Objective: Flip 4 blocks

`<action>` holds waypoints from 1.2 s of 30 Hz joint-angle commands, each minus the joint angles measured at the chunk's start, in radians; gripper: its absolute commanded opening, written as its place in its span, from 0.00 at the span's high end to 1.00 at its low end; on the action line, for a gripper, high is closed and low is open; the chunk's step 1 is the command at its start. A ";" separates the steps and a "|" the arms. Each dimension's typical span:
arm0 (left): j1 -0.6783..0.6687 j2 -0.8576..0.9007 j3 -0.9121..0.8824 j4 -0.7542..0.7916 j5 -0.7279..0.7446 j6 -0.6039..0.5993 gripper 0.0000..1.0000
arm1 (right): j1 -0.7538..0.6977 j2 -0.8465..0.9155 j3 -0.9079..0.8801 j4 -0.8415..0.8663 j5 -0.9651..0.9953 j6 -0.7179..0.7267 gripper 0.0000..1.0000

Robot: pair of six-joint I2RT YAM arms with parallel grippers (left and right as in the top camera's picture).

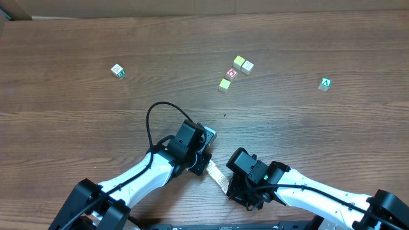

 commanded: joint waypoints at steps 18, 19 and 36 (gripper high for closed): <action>-0.003 0.011 -0.009 -0.013 0.021 0.054 0.96 | -0.003 0.002 0.014 0.021 -0.024 0.042 0.96; -0.003 0.011 -0.009 -0.018 0.020 0.057 0.96 | -0.003 0.002 0.014 0.021 -0.024 0.042 0.96; -0.002 0.011 -0.009 -0.042 0.093 0.064 0.96 | -0.003 0.002 0.014 0.030 -0.008 0.046 0.96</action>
